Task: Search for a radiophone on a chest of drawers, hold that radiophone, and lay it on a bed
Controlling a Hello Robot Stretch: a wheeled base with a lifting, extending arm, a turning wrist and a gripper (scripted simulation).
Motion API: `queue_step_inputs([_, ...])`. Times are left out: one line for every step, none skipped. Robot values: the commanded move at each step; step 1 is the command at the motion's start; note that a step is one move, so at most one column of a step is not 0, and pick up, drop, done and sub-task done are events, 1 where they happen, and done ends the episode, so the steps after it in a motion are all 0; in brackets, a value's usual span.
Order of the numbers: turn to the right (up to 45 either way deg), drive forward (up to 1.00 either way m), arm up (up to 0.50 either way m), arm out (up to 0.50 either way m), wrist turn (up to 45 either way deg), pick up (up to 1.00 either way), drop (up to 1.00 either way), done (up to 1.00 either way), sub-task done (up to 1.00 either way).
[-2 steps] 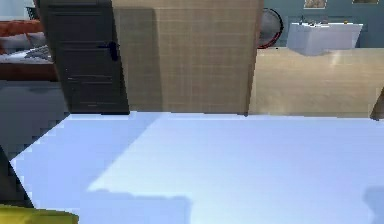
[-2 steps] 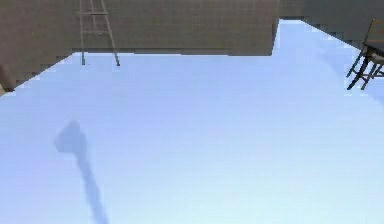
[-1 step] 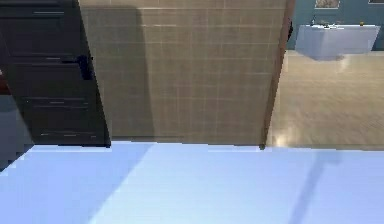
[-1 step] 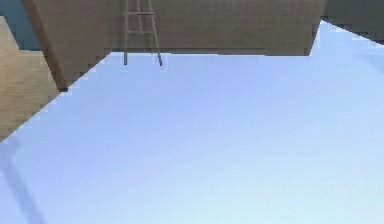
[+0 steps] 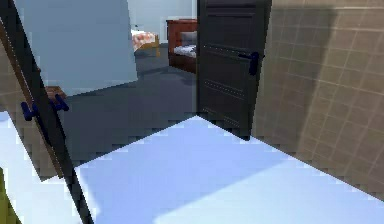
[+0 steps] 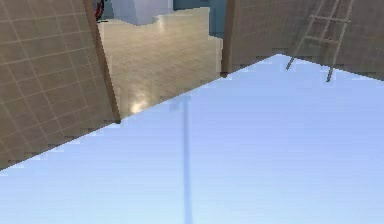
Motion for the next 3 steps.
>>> queue_step_inputs([-3.0, 0.0, 0.0, 0.0, 0.0, 0.0, 0.0, 0.0, 0.0])
queue_step_inputs([45.0, 0.0, 0.0, 0.0, 0.0, 0.0, 0.0, 0.0, 0.0])
queue_step_inputs([45.0, 0.0, 0.0, 0.0, 0.0, 0.0, 0.0, 0.0, 0.0])
